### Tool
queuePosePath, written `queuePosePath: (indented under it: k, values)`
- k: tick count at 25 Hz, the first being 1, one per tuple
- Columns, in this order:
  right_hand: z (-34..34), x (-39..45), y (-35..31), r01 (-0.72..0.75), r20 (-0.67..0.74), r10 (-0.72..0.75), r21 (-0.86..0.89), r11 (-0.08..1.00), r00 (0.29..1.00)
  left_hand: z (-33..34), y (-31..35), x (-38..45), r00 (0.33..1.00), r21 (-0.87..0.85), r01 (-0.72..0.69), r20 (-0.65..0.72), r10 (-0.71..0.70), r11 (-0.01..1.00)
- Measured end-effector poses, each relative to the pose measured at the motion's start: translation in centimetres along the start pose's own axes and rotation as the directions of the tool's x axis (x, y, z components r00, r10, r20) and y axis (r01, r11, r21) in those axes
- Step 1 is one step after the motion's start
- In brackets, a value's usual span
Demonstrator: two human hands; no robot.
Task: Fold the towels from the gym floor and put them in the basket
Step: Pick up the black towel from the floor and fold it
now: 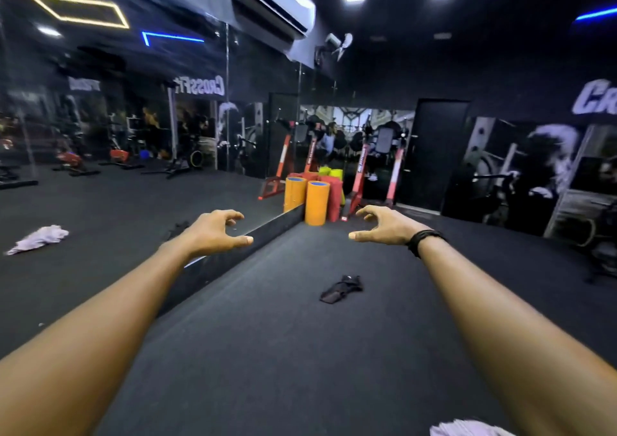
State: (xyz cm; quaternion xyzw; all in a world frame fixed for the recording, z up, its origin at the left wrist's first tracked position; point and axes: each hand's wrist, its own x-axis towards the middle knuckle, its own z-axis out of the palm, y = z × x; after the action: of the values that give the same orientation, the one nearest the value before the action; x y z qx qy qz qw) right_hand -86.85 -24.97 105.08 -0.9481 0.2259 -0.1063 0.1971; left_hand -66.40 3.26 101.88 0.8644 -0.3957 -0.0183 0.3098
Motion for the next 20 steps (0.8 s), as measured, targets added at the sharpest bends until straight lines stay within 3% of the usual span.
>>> queuePosePath:
  k: [11, 20]
  values:
    - [0.3, 15.4, 11.4, -0.209, -0.043, 0.208, -0.028, 0.978, 0.977, 8.8, -0.9, 24.4, 0.975, -0.061, -0.159, 0.146, 0.166, 0.985]
    - [-3.4, 34.1, 16.9, -0.275, -0.167, 0.294, 0.130, 0.953, 0.941, 11.0, -0.8, 48.6, 0.955, -0.120, -0.232, 0.159, 0.249, 0.965]
